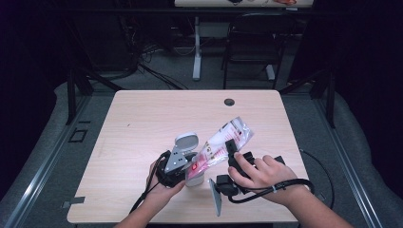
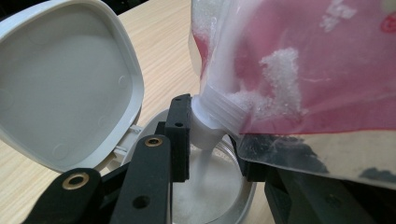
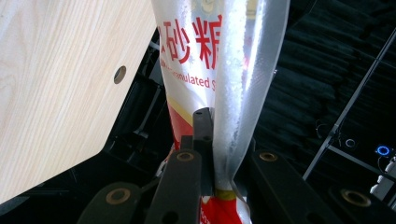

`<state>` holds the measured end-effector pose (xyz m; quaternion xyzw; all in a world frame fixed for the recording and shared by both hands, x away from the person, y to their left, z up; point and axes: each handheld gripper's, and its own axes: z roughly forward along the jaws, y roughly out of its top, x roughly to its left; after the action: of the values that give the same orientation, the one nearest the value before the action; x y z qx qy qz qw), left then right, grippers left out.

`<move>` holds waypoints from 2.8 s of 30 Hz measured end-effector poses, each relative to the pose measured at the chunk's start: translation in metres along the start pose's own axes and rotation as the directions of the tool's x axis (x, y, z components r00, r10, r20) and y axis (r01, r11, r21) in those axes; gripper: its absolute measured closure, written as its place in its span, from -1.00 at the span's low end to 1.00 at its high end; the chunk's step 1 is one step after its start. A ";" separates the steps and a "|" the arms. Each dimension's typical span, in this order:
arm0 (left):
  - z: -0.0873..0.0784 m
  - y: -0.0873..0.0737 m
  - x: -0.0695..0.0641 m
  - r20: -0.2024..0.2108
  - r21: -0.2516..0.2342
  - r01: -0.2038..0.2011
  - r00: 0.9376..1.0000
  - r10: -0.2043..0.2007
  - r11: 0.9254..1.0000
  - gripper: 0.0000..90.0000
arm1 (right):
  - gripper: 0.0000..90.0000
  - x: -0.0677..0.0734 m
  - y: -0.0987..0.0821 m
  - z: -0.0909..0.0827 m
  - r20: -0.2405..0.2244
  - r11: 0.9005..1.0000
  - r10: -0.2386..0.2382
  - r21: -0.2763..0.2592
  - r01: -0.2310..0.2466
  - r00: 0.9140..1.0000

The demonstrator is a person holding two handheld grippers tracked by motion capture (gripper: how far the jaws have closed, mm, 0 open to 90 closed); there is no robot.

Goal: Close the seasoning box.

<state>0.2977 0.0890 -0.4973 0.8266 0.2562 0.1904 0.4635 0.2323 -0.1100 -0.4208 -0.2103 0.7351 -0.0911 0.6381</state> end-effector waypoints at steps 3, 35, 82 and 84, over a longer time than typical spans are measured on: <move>0.000 0.000 0.000 0.001 -0.003 0.001 1.000 -0.001 1.000 0.56 | 0.90 0.000 0.000 0.000 0.000 1.000 0.000 -0.001 0.000 1.000; 0.000 0.000 0.002 0.015 -0.008 0.010 1.000 -0.010 1.000 0.56 | 0.90 -0.005 0.001 0.002 -0.010 1.000 0.002 -0.007 -0.002 1.000; -0.002 0.001 0.001 0.010 -0.008 0.005 1.000 -0.005 1.000 0.56 | 0.91 -0.005 -0.001 -0.001 -0.012 1.000 0.010 -0.003 -0.010 1.000; -0.001 0.000 0.000 0.010 -0.008 0.005 1.000 -0.005 1.000 0.56 | 0.91 -0.004 -0.001 -0.001 -0.011 1.000 0.013 -0.005 -0.013 1.000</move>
<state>0.2975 0.0899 -0.4965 0.8251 0.2550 0.1862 0.4685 0.2323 -0.1091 -0.4172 -0.2066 0.7402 -0.0864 0.6341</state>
